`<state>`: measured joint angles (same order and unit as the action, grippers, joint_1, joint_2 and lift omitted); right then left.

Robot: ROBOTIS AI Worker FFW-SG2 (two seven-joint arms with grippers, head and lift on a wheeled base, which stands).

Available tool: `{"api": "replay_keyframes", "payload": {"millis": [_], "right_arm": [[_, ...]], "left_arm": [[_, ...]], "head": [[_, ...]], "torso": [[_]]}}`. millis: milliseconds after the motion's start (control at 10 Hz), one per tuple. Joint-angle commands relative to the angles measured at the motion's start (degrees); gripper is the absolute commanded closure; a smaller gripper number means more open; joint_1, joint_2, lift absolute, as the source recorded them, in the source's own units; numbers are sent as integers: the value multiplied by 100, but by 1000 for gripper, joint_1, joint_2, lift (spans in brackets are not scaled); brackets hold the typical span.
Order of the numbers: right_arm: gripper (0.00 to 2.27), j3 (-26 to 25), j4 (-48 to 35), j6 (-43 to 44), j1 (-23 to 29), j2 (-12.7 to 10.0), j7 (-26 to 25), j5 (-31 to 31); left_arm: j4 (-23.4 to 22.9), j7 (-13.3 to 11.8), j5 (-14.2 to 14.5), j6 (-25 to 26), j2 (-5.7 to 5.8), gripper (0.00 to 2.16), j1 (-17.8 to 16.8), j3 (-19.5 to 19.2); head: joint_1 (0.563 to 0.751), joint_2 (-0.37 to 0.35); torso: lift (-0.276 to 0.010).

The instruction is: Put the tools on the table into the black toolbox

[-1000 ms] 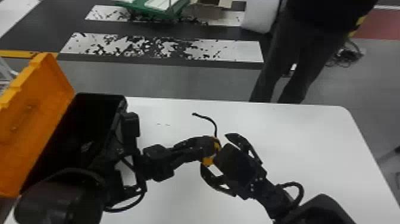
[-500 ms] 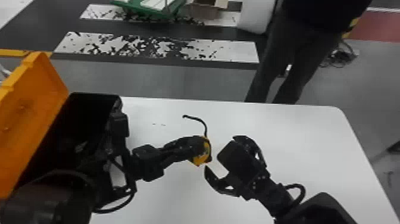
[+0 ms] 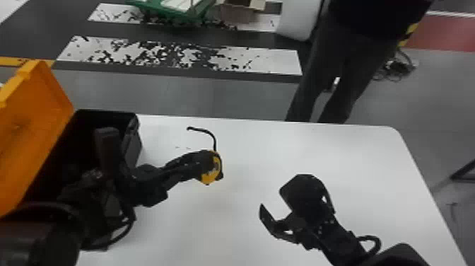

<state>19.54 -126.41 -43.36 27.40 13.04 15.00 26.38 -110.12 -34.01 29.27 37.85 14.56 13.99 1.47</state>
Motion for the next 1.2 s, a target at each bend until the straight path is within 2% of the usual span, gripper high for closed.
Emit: {"api": "replay_keyframes", "payload": {"millis": [0, 300, 600, 800, 900, 1000, 1100], "right_arm": [[66, -257, -24, 51, 249, -30, -94, -204], [73, -820, -15, 350, 556, -161, -103, -933], [76, -1119, -24, 613, 732, -205, -85, -1258], [73, -1374, -6, 1018, 846, -284, -23, -1672], [70, -1514, 38, 1246, 890, -311, 12, -1891], [73, -1611, 73, 1457, 934, -364, 56, -2058], [73, -1708, 91, 1562, 978, -434, 108, -2155]], "left_arm": [[-88, 34, 8, -62, 12, 2142, 16, -367], [-159, 114, 43, -308, 3, 2142, 68, -991], [-291, 272, 26, -695, 12, 2142, 209, -1501], [-247, 491, -264, -1170, 3, 2142, 358, -1720], [-176, 641, -414, -1539, -6, 2142, 438, -1738], [-88, 861, -765, -2101, -50, 2142, 517, -1703], [87, 1010, -923, -2488, -59, 2142, 534, -1685]], "head": [[695, -46], [695, -1], [695, 57], [695, 96], [695, 129], [695, 152], [695, 172]], "torso": [[-39], [-39], [-39], [-39], [-39], [-39], [-39]]}}
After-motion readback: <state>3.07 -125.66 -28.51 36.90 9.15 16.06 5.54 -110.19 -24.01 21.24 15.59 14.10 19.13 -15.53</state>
